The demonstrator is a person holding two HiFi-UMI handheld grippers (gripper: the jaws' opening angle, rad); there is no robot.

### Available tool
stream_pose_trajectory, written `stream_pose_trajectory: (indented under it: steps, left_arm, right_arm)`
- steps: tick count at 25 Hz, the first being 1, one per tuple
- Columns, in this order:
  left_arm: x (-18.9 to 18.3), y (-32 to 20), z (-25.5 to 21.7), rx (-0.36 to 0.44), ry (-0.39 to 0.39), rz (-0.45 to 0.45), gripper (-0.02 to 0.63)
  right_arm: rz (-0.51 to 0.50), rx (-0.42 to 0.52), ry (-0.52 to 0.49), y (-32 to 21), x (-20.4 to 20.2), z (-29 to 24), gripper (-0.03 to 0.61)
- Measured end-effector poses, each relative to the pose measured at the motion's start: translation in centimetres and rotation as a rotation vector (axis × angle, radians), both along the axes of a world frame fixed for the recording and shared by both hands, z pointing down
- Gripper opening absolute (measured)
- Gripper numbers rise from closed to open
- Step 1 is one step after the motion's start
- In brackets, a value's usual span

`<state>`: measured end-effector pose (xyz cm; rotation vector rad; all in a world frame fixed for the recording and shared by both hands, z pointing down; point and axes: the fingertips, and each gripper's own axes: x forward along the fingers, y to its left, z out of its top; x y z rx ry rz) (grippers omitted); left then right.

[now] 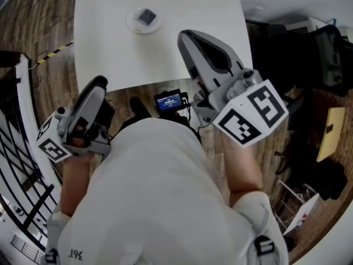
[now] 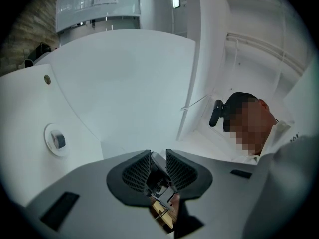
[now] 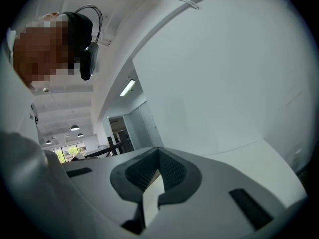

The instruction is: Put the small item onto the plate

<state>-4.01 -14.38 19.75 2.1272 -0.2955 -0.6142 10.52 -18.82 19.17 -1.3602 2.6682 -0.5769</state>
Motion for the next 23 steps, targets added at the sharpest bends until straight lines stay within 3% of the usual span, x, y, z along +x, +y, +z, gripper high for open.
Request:
stream_pose_trajectory:
  steps: [23]
  left_arm:
    - [0.0, -0.4, 1.2, -0.027, -0.013, 0.042, 0.094]
  right_arm:
    - [-0.001, -0.01, 0.056, -0.8, -1.4, 1.1, 0.002]
